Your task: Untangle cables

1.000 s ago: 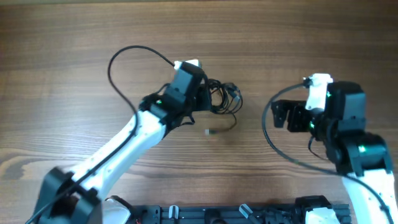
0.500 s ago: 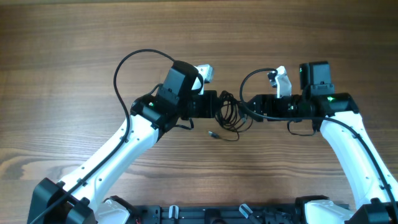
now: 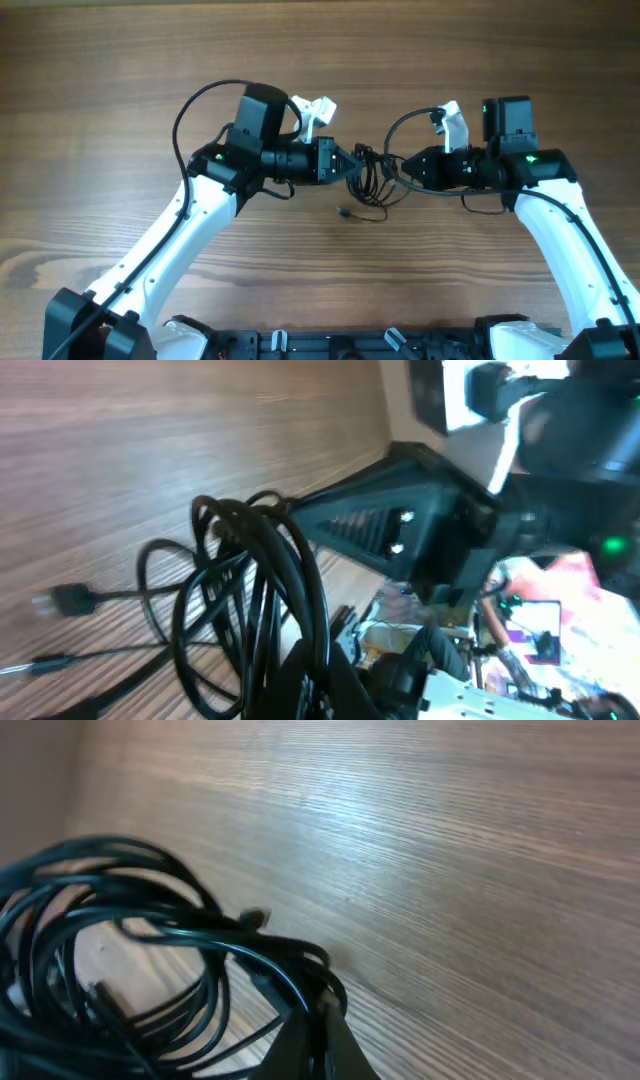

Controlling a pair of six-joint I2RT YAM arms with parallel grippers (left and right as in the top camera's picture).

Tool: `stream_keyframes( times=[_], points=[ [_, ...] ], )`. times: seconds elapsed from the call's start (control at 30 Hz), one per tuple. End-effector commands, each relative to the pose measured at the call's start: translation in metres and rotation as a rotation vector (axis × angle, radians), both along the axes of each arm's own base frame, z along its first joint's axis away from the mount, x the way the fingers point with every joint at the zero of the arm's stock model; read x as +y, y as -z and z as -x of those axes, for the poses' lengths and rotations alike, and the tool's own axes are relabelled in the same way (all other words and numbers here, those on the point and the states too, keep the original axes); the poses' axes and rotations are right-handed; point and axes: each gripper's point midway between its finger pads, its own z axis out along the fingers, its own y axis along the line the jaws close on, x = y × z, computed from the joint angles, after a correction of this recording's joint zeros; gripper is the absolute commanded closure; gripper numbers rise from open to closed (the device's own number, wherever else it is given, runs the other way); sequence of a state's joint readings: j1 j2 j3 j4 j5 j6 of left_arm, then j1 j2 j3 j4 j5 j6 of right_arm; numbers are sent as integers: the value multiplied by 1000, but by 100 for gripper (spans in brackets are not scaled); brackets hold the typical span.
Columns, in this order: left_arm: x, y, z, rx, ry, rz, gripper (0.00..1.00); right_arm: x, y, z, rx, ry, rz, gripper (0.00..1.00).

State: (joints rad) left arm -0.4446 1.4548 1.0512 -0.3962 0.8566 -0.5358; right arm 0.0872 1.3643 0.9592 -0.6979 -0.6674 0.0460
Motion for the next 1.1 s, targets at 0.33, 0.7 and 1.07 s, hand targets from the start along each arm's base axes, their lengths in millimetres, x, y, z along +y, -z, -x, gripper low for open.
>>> stream_keyframes(
  times=[0.33,0.7,1.07],
  points=[
    [54,51,-17,29,-252,-367,96,-112,49,21,335,727,476,36],
    [-14,-46,19,-143,203,199,96,-8,3,-8,86,146,8,14],
    [16,12,-12,-87,-58,-122,96,-115,51,27,387,816,468,96]
  ],
)
